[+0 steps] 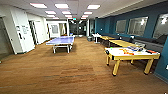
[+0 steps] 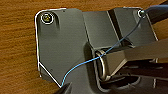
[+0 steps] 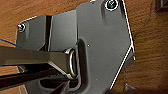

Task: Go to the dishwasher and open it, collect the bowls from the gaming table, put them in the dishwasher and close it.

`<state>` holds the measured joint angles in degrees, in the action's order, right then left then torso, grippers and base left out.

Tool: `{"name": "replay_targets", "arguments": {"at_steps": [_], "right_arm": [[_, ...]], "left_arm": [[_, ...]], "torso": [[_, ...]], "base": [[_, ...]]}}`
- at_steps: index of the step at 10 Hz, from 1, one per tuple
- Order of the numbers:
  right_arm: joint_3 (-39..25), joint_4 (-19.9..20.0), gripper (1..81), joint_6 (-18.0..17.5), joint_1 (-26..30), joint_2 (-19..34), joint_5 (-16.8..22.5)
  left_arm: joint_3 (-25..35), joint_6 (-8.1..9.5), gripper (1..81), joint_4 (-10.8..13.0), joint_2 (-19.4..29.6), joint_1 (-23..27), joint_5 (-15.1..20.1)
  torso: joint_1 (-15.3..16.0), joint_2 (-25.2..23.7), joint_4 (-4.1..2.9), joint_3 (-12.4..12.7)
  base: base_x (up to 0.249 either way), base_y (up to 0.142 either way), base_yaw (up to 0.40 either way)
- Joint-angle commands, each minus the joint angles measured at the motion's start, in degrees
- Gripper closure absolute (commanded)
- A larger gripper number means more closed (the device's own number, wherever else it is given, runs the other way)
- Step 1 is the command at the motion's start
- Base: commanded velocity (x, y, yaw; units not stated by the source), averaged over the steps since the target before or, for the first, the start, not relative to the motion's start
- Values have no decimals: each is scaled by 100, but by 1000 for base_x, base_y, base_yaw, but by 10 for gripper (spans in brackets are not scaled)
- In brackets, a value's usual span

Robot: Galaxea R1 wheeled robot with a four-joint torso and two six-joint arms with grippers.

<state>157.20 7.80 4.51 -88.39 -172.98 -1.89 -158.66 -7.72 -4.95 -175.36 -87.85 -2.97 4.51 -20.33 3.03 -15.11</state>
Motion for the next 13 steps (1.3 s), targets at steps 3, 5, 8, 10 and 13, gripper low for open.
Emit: {"name": "replay_targets", "arguments": {"at_steps": [3, 5, 8, 10, 13], "right_arm": [[12, 19, 10, 6, 300, 7, 294], [12, 20, 10, 6, 300, -2, 294], [12, 20, 10, 6, 308, -11, 294], [12, 20, 10, 6, 300, -11, 294], [12, 20, 10, 6, 299, -11, 294]], "left_arm": [[-7, -55, 10, 12, 1, 290, 297], [-7, -63, 10, 12, 1, 281, 297], [-7, -63, 10, 12, 1, 289, 297], [-7, -63, 10, 12, 1, 289, 297], [-7, -63, 10, 12, -26, 289, 297]], "torso": [[0, 0, 0, 0], [0, 0, 0, -2], [0, 0, 0, 0], [0, 0, 0, -2], [0, 0, 0, -2]], "base": [[221, 0, 0], [228, 0, 0], [228, 0, 0], [228, 0, 0], [228, 0, 0]]}}
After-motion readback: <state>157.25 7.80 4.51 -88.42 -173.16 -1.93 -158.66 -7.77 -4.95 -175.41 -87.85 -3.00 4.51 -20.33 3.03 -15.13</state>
